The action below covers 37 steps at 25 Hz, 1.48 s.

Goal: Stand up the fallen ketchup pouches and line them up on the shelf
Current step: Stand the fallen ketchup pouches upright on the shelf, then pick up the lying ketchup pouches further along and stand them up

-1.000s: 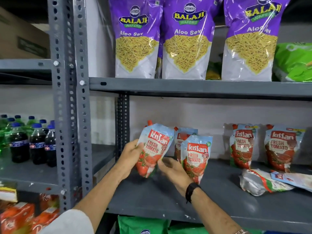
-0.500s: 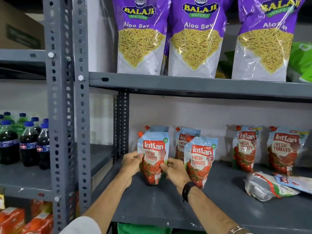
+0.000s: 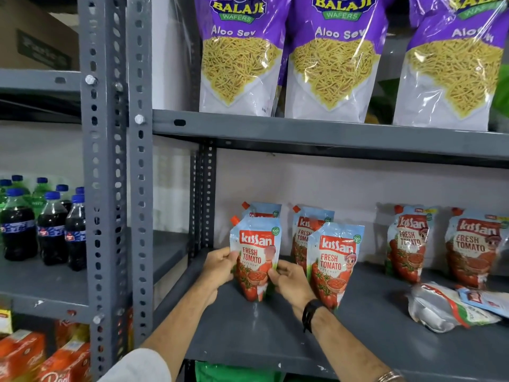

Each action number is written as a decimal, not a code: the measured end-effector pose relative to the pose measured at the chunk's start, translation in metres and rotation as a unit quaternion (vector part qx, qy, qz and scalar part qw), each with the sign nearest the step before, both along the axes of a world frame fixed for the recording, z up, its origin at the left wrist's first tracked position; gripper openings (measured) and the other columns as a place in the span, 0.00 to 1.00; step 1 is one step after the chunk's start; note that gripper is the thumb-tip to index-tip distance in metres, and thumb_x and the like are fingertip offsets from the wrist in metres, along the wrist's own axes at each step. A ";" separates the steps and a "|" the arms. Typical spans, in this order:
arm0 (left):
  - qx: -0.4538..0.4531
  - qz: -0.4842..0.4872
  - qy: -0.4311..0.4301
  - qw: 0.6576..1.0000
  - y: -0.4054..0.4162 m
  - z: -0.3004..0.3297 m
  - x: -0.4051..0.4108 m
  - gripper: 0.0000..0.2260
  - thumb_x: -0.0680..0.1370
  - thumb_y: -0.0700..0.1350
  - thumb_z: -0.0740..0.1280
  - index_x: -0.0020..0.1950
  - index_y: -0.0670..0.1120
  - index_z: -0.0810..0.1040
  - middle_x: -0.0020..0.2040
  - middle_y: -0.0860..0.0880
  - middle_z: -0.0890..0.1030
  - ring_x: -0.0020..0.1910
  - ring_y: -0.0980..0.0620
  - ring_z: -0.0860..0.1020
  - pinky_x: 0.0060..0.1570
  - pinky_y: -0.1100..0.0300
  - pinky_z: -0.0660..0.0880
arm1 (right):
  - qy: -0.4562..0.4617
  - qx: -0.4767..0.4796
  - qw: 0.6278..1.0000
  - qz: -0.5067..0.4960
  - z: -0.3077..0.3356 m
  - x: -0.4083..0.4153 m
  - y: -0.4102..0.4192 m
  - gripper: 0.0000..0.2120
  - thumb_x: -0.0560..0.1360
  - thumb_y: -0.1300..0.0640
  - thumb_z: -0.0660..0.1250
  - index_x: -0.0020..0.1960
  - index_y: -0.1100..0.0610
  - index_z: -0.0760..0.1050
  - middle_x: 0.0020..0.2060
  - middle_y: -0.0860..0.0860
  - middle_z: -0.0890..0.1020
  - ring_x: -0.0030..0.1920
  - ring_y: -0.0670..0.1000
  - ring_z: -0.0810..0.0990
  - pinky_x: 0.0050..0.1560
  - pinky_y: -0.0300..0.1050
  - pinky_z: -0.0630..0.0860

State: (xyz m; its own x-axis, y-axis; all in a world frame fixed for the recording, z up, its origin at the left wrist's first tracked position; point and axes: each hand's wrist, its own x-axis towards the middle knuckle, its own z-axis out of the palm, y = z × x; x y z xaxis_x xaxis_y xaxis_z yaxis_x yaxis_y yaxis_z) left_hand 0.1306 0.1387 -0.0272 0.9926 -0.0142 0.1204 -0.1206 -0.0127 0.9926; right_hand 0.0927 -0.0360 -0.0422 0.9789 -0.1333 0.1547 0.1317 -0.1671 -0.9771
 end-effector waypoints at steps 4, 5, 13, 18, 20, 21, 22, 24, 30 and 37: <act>0.003 -0.024 0.007 1.000 0.006 0.001 -0.004 0.09 0.83 0.44 0.64 0.61 0.47 0.82 0.57 0.49 0.84 0.58 0.49 0.81 0.60 0.49 0.78 | 0.008 0.002 1.000 0.000 0.001 -0.004 0.000 0.13 0.81 0.66 0.63 0.62 0.59 0.80 0.55 0.50 0.85 0.50 0.41 0.81 0.46 0.33 0.77; 0.015 -0.006 -0.010 1.000 0.009 0.002 -0.007 0.08 0.82 0.43 0.66 0.59 0.47 0.81 0.56 0.49 0.84 0.56 0.49 0.81 0.60 0.49 0.79 | 0.007 0.001 1.000 -0.005 0.003 -0.006 -0.001 0.13 0.80 0.67 0.63 0.63 0.60 0.78 0.54 0.50 0.85 0.51 0.42 0.81 0.49 0.35 0.77; 0.207 -0.006 -0.188 0.960 0.005 0.003 -0.049 0.08 0.77 0.44 0.73 0.39 0.44 0.81 0.29 0.43 0.81 0.28 0.50 0.75 0.34 0.55 0.74 | 0.050 -0.118 0.990 -0.055 0.010 -0.051 -0.049 0.07 0.78 0.58 0.67 0.48 0.62 0.80 0.41 0.64 0.87 0.27 0.50 0.81 0.27 0.46 0.79; 0.461 -0.073 -0.324 0.823 -0.073 0.010 -0.100 0.10 0.72 0.60 0.67 0.39 0.55 0.79 0.31 0.58 0.81 0.28 0.58 0.77 0.31 0.60 0.74 | 0.022 -0.265 0.963 -0.051 0.022 -0.078 -0.117 0.12 0.74 0.57 0.69 0.32 0.56 0.81 0.21 0.45 0.81 0.18 0.38 0.74 0.19 0.33 0.71; 0.491 -0.087 -0.355 0.791 -0.117 0.014 -0.115 0.11 0.71 0.62 0.65 0.41 0.56 0.78 0.32 0.59 0.81 0.30 0.59 0.77 0.30 0.62 0.72 | 0.011 -0.291 0.954 -0.070 0.035 -0.092 -0.158 0.13 0.75 0.56 0.70 0.33 0.58 0.83 0.19 0.44 0.80 0.18 0.39 0.73 0.20 0.32 0.70; 0.496 -0.094 -0.366 0.782 -0.143 0.016 -0.122 0.11 0.71 0.61 0.65 0.42 0.56 0.79 0.33 0.59 0.82 0.31 0.59 0.78 0.31 0.61 0.74 | 0.006 -0.287 0.955 -0.078 0.040 -0.099 -0.183 0.15 0.75 0.54 0.71 0.31 0.58 0.81 0.20 0.46 0.80 0.18 0.39 0.73 0.21 0.31 0.69; 0.496 -0.101 -0.373 0.778 -0.170 0.018 -0.128 0.10 0.72 0.60 0.64 0.43 0.56 0.79 0.33 0.58 0.82 0.33 0.59 0.78 0.33 0.60 0.76 | -0.002 -0.278 0.957 -0.088 0.043 -0.106 -0.209 0.16 0.75 0.53 0.71 0.30 0.56 0.80 0.21 0.47 0.80 0.19 0.39 0.73 0.22 0.31 0.69; 0.492 -0.103 -0.399 0.767 -0.222 0.024 -0.136 0.09 0.72 0.58 0.64 0.45 0.55 0.79 0.35 0.58 0.81 0.35 0.58 0.78 0.38 0.57 0.77 | -0.016 -0.247 0.962 -0.113 0.046 -0.117 -0.257 0.15 0.76 0.56 0.71 0.30 0.54 0.78 0.22 0.47 0.80 0.23 0.41 0.77 0.29 0.36 0.73; 0.529 -0.065 -0.411 0.739 -0.367 0.019 -0.142 0.11 0.76 0.54 0.63 0.55 0.53 0.79 0.52 0.54 0.80 0.56 0.51 0.77 0.55 0.53 0.74 | -0.005 -0.256 0.956 -0.141 0.029 -0.142 -0.378 0.11 0.75 0.63 0.66 0.34 0.54 0.75 0.32 0.50 0.80 0.36 0.52 0.81 0.31 0.43 0.75; 0.699 -0.033 -0.379 0.605 -0.441 -0.002 -0.129 0.26 0.72 0.66 0.63 0.60 0.49 0.80 0.60 0.47 0.83 0.59 0.43 0.78 0.65 0.46 0.67 | 0.028 -0.331 0.940 -0.080 0.015 -0.138 -0.425 0.11 0.71 0.65 0.60 0.34 0.63 0.79 0.34 0.60 0.84 0.25 0.56 0.80 0.29 0.48 0.78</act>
